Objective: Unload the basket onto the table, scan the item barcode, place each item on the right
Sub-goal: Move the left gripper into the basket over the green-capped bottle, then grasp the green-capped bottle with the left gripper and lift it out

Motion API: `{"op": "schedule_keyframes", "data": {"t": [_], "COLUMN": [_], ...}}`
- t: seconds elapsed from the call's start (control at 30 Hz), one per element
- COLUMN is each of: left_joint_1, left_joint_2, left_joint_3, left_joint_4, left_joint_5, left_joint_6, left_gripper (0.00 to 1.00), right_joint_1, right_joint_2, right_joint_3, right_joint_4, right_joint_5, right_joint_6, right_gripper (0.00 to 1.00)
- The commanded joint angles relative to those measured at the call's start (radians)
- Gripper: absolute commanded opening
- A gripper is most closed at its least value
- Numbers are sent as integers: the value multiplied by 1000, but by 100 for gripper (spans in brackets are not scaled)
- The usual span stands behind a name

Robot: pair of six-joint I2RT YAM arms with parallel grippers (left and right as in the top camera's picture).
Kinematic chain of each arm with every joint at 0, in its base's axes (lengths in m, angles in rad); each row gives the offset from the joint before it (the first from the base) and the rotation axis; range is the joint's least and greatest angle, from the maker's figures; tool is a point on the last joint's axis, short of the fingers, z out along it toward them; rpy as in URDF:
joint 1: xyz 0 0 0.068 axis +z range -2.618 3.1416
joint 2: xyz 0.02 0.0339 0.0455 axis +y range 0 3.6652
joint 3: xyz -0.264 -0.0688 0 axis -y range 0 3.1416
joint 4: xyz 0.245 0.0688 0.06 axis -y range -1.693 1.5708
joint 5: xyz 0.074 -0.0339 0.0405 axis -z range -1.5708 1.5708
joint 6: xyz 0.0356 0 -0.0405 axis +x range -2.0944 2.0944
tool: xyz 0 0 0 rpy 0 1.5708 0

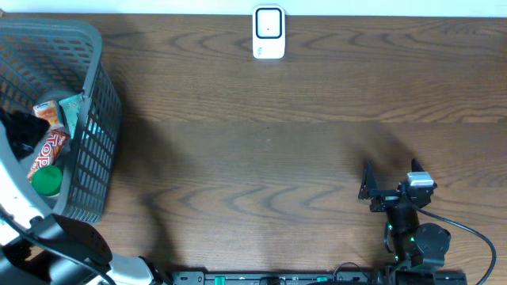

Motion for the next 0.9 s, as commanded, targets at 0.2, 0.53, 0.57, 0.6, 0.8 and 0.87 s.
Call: {"op": "schedule_keyframes", "data": {"t": [0.2, 0.53, 0.57, 0.6, 0.8, 0.87], "left_joint_1": [73, 93, 93, 93, 94, 94], "left_joint_2": [-2, 2, 3, 5, 23, 37], "left_joint_3": [-250, -430, -446, -463, -545, -549], "left_joint_4": [190, 382, 396, 414, 502, 517], "left_joint_5": [38, 149, 148, 148, 148, 148], "left_joint_6": [1, 19, 18, 18, 18, 18], "left_gripper": [98, 98, 98, 98, 98, 98], "right_joint_1": [6, 6, 6, 6, 6, 6], "right_joint_2": [-2, -2, -2, -2, -2, -2], "right_joint_3": [-1, -1, -1, -1, -1, -1], "right_joint_4": [-4, -4, -4, -4, -4, -4], "right_joint_5": [2, 2, 2, 2, 2, 2], "right_joint_6": [6, 6, 6, 6, 6, 6], "right_gripper": [99, 99, 99, 99, 99, 99]}}
